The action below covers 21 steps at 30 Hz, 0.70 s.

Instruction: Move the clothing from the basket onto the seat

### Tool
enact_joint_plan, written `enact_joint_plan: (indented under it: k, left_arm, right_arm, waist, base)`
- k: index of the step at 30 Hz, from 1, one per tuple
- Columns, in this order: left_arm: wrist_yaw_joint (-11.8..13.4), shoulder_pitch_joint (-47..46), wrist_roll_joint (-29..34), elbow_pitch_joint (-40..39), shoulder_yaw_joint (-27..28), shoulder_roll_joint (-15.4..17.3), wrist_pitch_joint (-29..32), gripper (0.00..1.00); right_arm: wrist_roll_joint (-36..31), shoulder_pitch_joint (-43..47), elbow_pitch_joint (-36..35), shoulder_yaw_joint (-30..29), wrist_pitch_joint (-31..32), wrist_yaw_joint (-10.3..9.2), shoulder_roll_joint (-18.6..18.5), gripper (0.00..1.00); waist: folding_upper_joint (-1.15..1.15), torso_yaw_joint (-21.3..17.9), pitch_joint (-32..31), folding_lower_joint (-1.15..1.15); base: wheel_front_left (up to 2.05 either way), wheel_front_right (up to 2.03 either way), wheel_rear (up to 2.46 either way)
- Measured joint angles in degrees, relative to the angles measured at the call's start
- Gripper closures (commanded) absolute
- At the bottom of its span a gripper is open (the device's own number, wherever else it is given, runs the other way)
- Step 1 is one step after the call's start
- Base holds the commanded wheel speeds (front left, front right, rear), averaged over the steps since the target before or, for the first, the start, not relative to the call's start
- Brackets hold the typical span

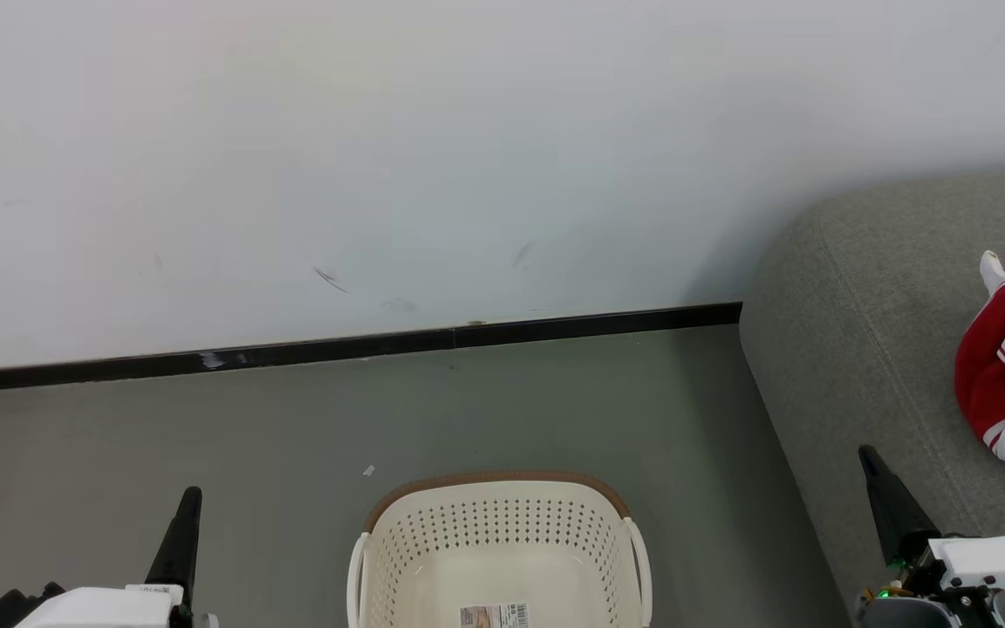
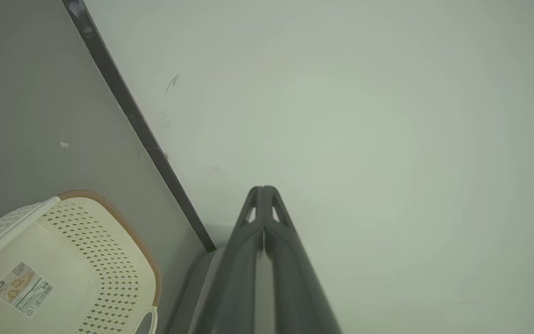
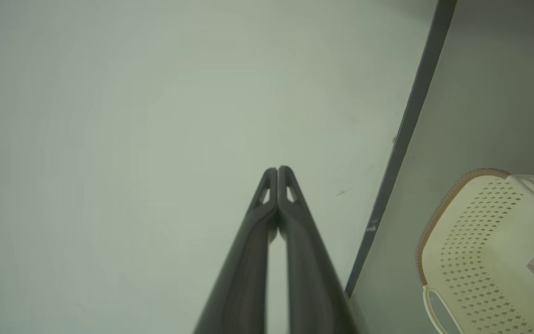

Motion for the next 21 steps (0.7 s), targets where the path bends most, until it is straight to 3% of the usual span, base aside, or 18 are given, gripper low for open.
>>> enact_joint_plan:
  k: [6, 21]
  left_arm:
    - [-1.4, -0.7, -3.9, 0.1, 1.2, -0.3, 0.9, 1.00]
    - [-1.4, -0.7, -3.9, 0.5, 1.3, -0.3, 1.0, 1.00]
  right_arm:
    - [5.2, -1.0, 0.4, -0.4, 0.5, 0.00, -0.3, 1.00]
    - [5.3, -1.2, 0.8, -0.5, 0.6, 0.00, -0.4, 1.00]
  waist:
    - [0.00, -0.2, 0.1, 0.00]
    - [0.00, -0.2, 0.1, -0.01]
  base:
    - [0.00, 0.00, 0.00]
    - [0.00, 0.00, 0.00]
